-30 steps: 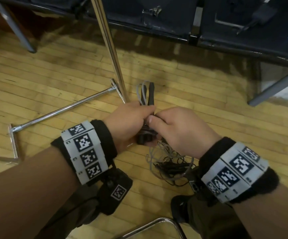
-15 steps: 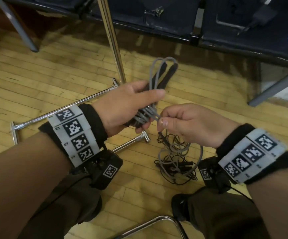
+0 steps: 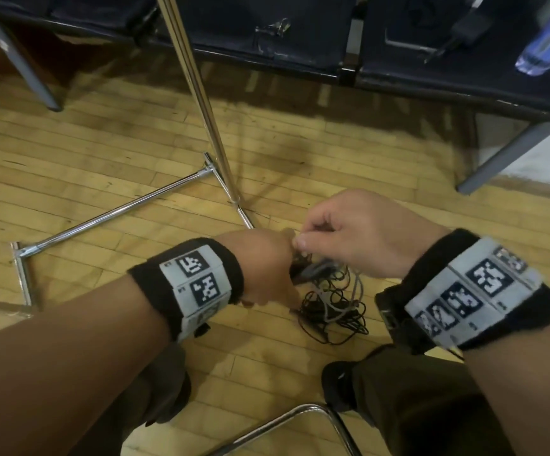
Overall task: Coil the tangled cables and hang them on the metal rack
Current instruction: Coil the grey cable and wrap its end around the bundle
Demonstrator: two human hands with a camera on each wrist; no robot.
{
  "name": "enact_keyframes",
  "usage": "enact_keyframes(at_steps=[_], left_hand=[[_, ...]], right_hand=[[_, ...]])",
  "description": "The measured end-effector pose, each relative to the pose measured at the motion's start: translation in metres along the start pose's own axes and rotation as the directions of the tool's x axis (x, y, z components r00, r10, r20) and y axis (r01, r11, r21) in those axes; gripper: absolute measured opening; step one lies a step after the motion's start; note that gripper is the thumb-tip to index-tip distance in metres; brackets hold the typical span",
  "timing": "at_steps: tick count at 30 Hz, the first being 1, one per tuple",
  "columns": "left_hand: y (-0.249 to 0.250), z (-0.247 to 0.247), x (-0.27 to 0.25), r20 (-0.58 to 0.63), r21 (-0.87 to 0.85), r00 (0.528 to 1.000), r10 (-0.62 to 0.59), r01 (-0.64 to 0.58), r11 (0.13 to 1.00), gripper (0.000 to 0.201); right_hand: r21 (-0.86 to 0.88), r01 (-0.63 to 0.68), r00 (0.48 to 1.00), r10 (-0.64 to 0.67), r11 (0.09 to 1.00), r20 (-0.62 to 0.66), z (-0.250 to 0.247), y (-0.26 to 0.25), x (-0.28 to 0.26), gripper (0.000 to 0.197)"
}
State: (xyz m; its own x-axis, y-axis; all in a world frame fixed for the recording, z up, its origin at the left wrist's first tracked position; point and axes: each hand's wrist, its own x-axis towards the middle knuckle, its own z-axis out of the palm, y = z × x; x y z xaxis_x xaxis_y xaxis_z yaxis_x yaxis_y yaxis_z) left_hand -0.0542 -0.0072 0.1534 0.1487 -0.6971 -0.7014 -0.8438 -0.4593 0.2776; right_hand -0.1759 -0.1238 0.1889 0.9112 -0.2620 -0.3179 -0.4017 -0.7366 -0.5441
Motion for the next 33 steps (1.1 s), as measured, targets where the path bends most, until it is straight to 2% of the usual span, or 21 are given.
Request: enact_keyframes(at_steps=[1, 3, 5, 7, 9, 12, 15, 18, 20, 22, 24, 25, 27, 29, 30, 31, 33], left_hand=[[-0.005, -0.003, 0.004, -0.055, -0.038, 0.998, -0.019, 0.017, 0.999, 0.028], [-0.019, -0.012, 0.012, -0.162, -0.229, 0.986, -0.032, -0.006, 0.973, 0.022], [-0.035, -0.022, 0.016, -0.232, -0.462, 0.970, -0.065, -0.051, 0.885, 0.027], [-0.048, -0.028, 0.018, -0.211, -0.708, 0.975, -0.071, -0.102, 0.699, 0.032], [-0.061, -0.031, 0.020, -0.158, -0.858, 0.987, 0.003, -0.139, 0.494, 0.042], [-0.072, -0.030, 0.021, -0.177, -0.931, 0.975, 0.133, -0.209, 0.299, 0.044], [-0.076, -0.028, 0.020, -0.213, -0.969, 0.973, 0.092, -0.222, 0.106, 0.040], [-0.083, -0.027, 0.016, -0.310, -0.949, 0.948, 0.070, -0.313, 0.043, 0.032], [-0.089, -0.029, 0.010, -0.341, -0.938, 0.931, 0.130, -0.345, 0.009, 0.024], [-0.091, -0.030, 0.003, -0.333, -0.936, 0.912, 0.238, -0.349, 0.030, 0.025], [-0.089, -0.029, -0.002, -0.279, -0.937, 0.904, 0.324, -0.330, 0.115, 0.037], [-0.087, -0.028, -0.005, -0.234, -0.928, 0.906, 0.352, -0.317, 0.197, 0.044], [-0.079, -0.027, -0.011, -0.107, -0.838, 0.916, 0.386, -0.292, 0.461, 0.044], [-0.070, -0.023, -0.013, 0.036, -0.593, 0.938, 0.344, -0.257, 0.763, 0.036], [-0.065, -0.019, -0.013, 0.071, -0.443, 0.953, 0.294, -0.234, 0.866, 0.032], [-0.060, -0.014, -0.011, 0.081, -0.310, 0.967, 0.240, -0.204, 0.929, 0.030], [-0.055, -0.002, -0.006, 0.068, -0.153, 0.989, 0.134, -0.122, 0.981, 0.038]], right_hand=[[-0.056, 0.010, 0.999, -0.012, 0.998, -0.032, 0.003, -0.008, 0.000, 0.037], [-0.109, 0.001, 0.996, -0.011, 0.994, -0.090, 0.008, -0.016, 0.003, 0.036], [-0.051, -0.043, 0.991, 0.036, 0.998, -0.130, 0.007, -0.013, 0.009, 0.026], [0.046, -0.097, 0.987, 0.102, 0.994, -0.121, 0.004, -0.005, 0.016, 0.022], [0.079, -0.142, 0.989, 0.145, 0.987, -0.031, 0.004, 0.002, 0.020, 0.027], [0.107, -0.160, 0.985, 0.150, 0.981, 0.090, 0.008, 0.006, 0.024, 0.031], [0.225, -0.133, 0.985, 0.103, 0.965, 0.142, 0.011, 0.004, 0.026, 0.029], [0.340, -0.129, 0.982, 0.072, 0.931, 0.177, 0.012, 0.005, 0.026, 0.027], [0.335, -0.130, 0.979, 0.069, 0.933, 0.190, 0.013, 0.007, 0.027, 0.027], [0.276, -0.130, 0.977, 0.076, 0.952, 0.199, 0.012, 0.010, 0.030, 0.027], [0.214, -0.120, 0.975, 0.074, 0.969, 0.210, 0.010, 0.013, 0.033, 0.024], [0.207, -0.114, 0.973, 0.067, 0.972, 0.220, 0.008, 0.014, 0.034, 0.021], [0.186, -0.085, 0.977, 0.046, 0.979, 0.208, 0.005, 0.017, 0.036, 0.014], [0.108, -0.095, 0.985, 0.077, 0.990, 0.157, 0.006, 0.015, 0.038, 0.007], [0.051, -0.108, 0.988, 0.101, 0.993, 0.115, 0.007, 0.012, 0.039, 0.011], [-0.028, -0.102, 0.993, 0.104, 0.994, 0.061, 0.008, 0.008, 0.039, 0.019], [-0.189, -0.047, 0.999, 0.042, 0.981, -0.034, 0.012, -0.005, 0.041, 0.023]])
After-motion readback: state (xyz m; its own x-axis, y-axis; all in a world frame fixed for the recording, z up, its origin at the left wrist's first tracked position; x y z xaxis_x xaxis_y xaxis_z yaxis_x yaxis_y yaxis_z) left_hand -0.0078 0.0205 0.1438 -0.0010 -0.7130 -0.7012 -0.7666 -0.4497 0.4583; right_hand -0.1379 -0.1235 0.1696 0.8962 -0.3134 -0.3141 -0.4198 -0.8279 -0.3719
